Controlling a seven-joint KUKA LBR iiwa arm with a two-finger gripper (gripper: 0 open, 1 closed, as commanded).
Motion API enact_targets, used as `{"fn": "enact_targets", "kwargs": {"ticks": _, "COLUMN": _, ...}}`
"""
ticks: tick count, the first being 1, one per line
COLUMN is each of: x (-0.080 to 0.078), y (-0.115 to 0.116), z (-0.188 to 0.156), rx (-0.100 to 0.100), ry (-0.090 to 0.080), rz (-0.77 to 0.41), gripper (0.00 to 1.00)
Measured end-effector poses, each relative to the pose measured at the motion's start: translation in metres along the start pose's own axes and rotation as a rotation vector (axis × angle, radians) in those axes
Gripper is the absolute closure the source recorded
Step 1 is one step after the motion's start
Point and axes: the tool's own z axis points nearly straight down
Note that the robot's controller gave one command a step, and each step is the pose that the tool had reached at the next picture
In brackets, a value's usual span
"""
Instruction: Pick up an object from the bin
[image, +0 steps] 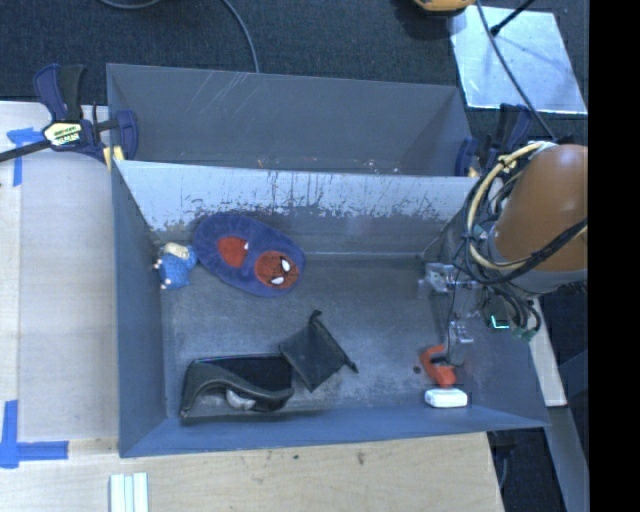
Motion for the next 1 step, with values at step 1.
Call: {"fn": "enact_targets", "kwargs": {"ticks": 1, "x": 0.0141, "y": 0.0354, "z": 0.0875, "rx": 0.000, "ry": -0.003, "rz": -0.272, "gripper": 0.00}}
